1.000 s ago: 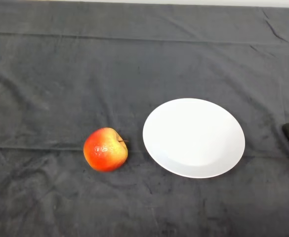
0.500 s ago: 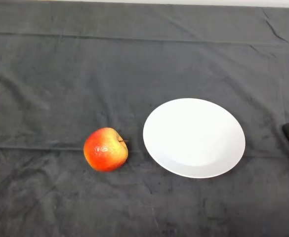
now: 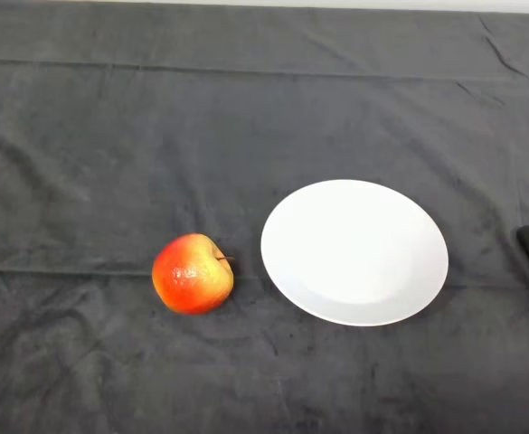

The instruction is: Move the apple to the plate

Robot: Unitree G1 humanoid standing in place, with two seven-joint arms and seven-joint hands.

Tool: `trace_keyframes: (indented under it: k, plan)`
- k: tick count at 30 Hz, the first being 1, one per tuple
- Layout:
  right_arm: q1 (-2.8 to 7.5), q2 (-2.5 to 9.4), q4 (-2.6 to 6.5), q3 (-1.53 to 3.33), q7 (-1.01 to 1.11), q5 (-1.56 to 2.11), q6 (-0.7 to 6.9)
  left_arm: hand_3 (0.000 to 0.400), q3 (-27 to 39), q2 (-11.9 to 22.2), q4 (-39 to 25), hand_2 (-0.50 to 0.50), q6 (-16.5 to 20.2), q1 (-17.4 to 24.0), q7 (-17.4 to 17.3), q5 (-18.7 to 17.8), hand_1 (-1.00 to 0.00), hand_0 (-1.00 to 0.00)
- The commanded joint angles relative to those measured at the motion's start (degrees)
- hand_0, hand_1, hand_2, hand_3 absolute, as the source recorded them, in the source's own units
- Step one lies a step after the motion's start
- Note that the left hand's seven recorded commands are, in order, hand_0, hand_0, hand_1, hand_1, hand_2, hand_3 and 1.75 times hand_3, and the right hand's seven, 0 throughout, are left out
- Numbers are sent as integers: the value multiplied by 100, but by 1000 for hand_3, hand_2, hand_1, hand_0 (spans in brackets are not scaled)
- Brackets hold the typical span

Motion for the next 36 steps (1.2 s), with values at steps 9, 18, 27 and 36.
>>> trace_keyframes:
  k: [9, 18, 27, 36]
  plan:
    - [-130, -172, 54, -6, 42, -42, 27, 0, -423, -377, -419, 0, -334, -106, 159, 480, 0, 0]
    - [-126, -166, 42, -5, 37, -43, 25, 0, -847, -625, -1478, 0, -150, 282, 175, 914, 0, 0]
    - [-115, -154, 15, -2, 26, -44, 24, 0, -1206, -709, -2852, 0, 440, 713, 23, 1144, 0, 0]
    - [-102, -142, -19, 3, 9, -45, 23, 0, -1551, -849, -3482, 0, 888, 771, 6, 1400, 0, 0]
